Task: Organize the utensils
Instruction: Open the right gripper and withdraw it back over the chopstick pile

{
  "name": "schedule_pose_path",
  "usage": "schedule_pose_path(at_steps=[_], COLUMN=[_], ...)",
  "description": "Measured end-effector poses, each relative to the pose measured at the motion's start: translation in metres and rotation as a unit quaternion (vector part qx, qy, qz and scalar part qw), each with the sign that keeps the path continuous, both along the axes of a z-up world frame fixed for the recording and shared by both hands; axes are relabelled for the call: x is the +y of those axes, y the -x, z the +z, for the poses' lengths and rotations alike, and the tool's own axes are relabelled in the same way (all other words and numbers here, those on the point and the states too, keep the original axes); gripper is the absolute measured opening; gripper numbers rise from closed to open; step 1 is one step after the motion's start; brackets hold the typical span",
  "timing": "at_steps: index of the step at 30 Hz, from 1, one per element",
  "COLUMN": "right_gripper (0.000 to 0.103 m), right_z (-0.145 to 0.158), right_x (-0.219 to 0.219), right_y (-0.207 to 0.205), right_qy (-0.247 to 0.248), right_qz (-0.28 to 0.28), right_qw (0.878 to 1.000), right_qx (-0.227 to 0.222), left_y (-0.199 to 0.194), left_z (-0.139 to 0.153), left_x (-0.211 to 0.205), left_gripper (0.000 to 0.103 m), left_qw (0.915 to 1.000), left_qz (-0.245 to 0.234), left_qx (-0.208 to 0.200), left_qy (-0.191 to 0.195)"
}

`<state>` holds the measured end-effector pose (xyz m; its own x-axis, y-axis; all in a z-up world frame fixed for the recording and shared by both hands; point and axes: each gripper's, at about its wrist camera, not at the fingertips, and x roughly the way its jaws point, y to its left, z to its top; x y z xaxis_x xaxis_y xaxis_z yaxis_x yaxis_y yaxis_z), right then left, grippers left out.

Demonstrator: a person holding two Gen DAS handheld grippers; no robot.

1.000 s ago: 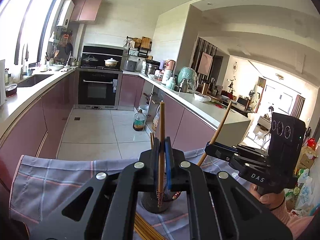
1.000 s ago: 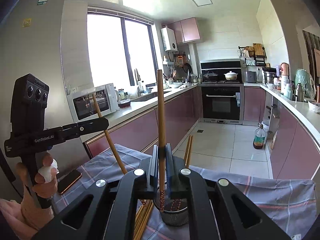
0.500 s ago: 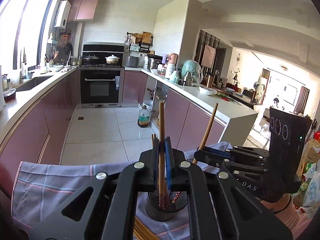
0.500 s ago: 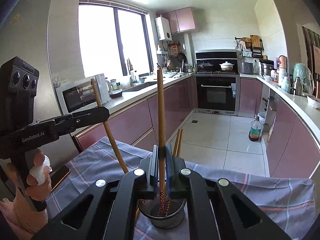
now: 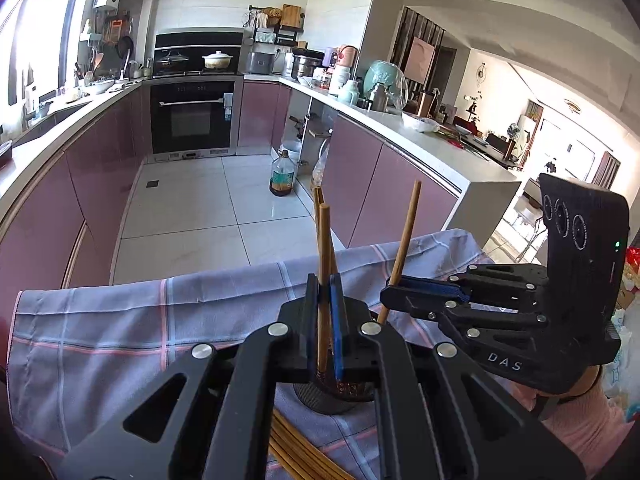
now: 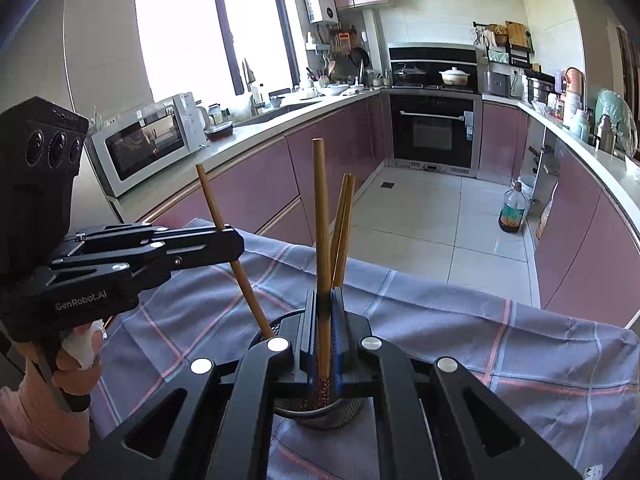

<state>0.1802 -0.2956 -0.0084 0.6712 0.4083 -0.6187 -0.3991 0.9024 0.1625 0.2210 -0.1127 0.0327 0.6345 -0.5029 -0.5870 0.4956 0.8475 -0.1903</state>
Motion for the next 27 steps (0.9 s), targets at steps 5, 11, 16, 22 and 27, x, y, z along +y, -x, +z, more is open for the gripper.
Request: schedule_pose_path(at_steps=[5, 11, 16, 22, 27], right_gripper=[0.008, 0.014, 0.017, 0.022, 0.025], right_z=[-0.002, -0.001, -0.001, 0.0, 0.003], right_x=[0.0, -0.006, -0.006, -0.005, 0.003], right_y=[-0.007, -0.007, 0.0, 0.012, 0.034], right_qy=[-0.002, -0.014, -0.018, -0.025, -0.025], right_qz=[-0.008, -0.013, -0.012, -0.006, 0.021], right_qw=[1.0, 1.0, 1.0, 0.999, 0.999], right_qx=[0.008, -0.002, -0.011, -0.02, -0.036], left_y=[-0.014, -0.022, -0.014, -0.001, 0.022], left_z=[-0.005, -0.014, -0.021, -0.028, -0.031], left_x=[0.003, 0.006, 0.017, 0.031, 0.043], left_gripper=[0.007, 0.024, 0.025, 0.029, 0.035], left_qw=[0.9999, 0.9996, 0.9991, 0.9981, 0.9967], left_qz=[0.011, 0.024, 0.041, 0.061, 0.078], left_qx=[0.009, 0.014, 0.012, 0.001, -0.019], left_qy=[-0.009, -0.002, 0.001, -0.001, -0.013])
